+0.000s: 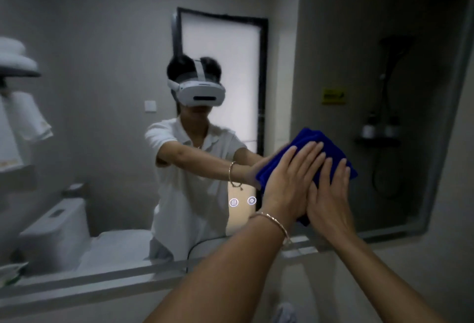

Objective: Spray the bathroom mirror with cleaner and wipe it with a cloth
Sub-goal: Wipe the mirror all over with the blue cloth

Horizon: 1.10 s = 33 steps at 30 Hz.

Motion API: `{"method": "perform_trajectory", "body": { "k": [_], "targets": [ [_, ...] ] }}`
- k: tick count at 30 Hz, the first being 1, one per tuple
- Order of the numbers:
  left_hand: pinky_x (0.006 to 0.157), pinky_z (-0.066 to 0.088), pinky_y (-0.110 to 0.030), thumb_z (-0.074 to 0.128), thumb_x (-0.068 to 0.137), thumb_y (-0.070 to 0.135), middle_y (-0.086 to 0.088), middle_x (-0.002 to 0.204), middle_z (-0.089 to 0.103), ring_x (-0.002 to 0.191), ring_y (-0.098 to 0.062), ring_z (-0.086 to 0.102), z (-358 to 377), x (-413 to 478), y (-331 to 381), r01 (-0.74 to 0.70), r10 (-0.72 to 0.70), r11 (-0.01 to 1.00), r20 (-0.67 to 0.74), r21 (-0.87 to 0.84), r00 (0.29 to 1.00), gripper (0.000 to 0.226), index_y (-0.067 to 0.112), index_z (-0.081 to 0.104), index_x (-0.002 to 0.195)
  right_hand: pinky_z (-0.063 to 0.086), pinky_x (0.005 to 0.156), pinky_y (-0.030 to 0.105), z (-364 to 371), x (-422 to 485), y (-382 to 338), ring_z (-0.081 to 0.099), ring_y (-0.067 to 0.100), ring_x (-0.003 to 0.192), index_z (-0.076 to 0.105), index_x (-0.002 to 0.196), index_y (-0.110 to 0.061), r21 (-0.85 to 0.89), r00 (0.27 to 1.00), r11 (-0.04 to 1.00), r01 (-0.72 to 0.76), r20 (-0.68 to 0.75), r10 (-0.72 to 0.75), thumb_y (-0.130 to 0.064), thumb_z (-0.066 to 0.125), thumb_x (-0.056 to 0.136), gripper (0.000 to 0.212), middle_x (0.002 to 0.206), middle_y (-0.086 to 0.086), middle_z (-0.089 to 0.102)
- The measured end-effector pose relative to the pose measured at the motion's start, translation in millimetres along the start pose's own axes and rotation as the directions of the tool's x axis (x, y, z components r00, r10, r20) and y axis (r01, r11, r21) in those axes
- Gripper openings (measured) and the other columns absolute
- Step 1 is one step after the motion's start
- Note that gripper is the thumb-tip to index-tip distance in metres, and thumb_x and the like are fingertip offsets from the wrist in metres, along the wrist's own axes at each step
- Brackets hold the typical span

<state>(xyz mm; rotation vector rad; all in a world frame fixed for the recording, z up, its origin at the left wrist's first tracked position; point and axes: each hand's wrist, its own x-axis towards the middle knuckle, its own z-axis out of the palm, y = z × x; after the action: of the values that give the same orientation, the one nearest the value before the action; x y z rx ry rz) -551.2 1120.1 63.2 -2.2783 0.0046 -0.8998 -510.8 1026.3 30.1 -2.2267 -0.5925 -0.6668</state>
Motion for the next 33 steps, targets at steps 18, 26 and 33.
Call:
{"method": "perform_trajectory", "body": {
  "k": [18,26,33],
  "targets": [
    [0.115,0.001,-0.044,0.019,0.091,0.044,-0.014,0.152,-0.012,0.141,-0.024,-0.009,-45,-173,-302,0.475,-0.459,0.862,-0.125,0.178,0.880,0.069,0.009,-0.005,0.145,-0.009,0.115,0.050,31,-11,-337,-0.028,0.035,0.139,-0.017,0.148,-0.019,-0.110,0.804,0.798,0.593,0.026,-0.594,-0.035,0.028,0.100,0.068,0.154,0.017,-0.026],
    [0.107,0.027,-0.054,0.024,0.086,0.052,-0.021,0.153,0.014,0.141,-0.036,0.018,-27,-268,-342,0.594,-0.591,0.803,-0.066,0.044,0.804,0.078,0.003,0.017,0.147,-0.009,0.113,0.052,81,-62,-418,-0.026,0.037,0.139,-0.008,0.150,-0.021,-0.156,0.722,0.705,0.692,0.114,-0.683,-0.032,0.038,0.098,0.071,0.154,0.018,-0.023],
    [0.112,0.019,-0.057,0.021,0.092,0.045,-0.021,0.154,-0.009,0.143,-0.035,-0.004,-30,-268,-340,0.618,-0.618,0.786,0.071,0.018,0.783,0.074,0.006,-0.011,0.146,-0.005,0.115,0.048,73,-74,-421,-0.012,0.036,0.144,0.012,0.151,-0.018,-0.173,0.770,0.752,0.636,0.083,-0.632,-0.029,0.041,0.095,0.064,0.158,0.018,-0.007]
  ]
}}
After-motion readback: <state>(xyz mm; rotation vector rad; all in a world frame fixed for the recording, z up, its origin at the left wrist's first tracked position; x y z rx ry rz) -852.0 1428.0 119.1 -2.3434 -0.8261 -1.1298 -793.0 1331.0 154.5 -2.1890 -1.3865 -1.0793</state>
